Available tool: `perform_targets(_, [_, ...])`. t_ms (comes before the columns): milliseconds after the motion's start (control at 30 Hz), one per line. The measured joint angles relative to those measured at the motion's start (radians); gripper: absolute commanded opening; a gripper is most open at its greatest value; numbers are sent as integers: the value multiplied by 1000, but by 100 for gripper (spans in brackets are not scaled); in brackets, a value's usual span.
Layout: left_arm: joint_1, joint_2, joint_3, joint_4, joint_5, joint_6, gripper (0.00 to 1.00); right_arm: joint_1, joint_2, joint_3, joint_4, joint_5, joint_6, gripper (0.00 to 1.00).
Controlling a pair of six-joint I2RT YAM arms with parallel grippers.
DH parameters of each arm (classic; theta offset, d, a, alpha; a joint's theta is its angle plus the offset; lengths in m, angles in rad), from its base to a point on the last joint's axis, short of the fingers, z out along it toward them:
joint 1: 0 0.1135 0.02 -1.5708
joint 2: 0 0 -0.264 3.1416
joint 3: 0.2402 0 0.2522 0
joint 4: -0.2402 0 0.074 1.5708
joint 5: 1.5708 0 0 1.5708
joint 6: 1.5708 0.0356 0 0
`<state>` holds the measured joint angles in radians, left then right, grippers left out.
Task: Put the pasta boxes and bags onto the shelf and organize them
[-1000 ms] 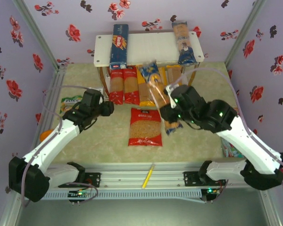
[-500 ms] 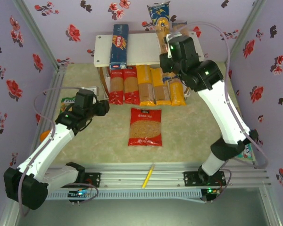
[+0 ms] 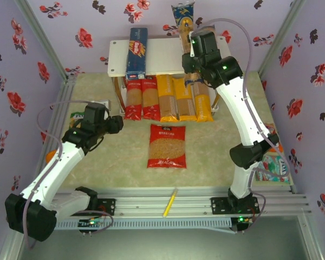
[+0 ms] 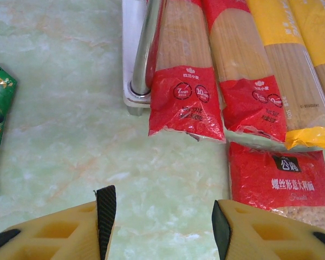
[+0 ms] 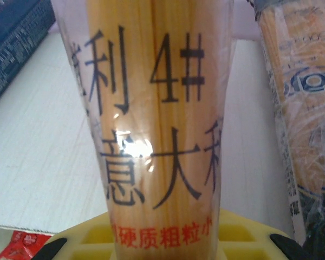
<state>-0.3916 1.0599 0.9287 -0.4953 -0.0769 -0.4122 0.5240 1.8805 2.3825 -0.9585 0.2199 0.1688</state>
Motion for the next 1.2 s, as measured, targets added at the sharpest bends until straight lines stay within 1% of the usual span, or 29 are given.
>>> perform_targets(133, [12,0,0,-3,7,0,52,-8,19,24,9,-13,18,12])
perform_targets(333, [26,0,0,-7,21,3,54,-16,28,35,9,-19,47,17])
perform_targets(500, [29,1,0,-7,30,4,55,-24,33,38,10,-20,95,23])
perform_targets(600, [31,1,0,-8,37,4,55,-28,40,45,11,-26,111,30])
perform_targets(667, [33,1,0,-8,37,4,55,-31,50,49,20,-29,116,37])
perform_targets(800, [41,0,0,-8,37,4,55,-48,112,56,84,-29,114,46])
perform_targets(933, [46,-5,0,-14,37,4,55,-60,149,68,140,-29,113,46])
perform_targets(1200, [55,-18,-2,-17,38,4,55,-61,151,69,140,-32,135,48])
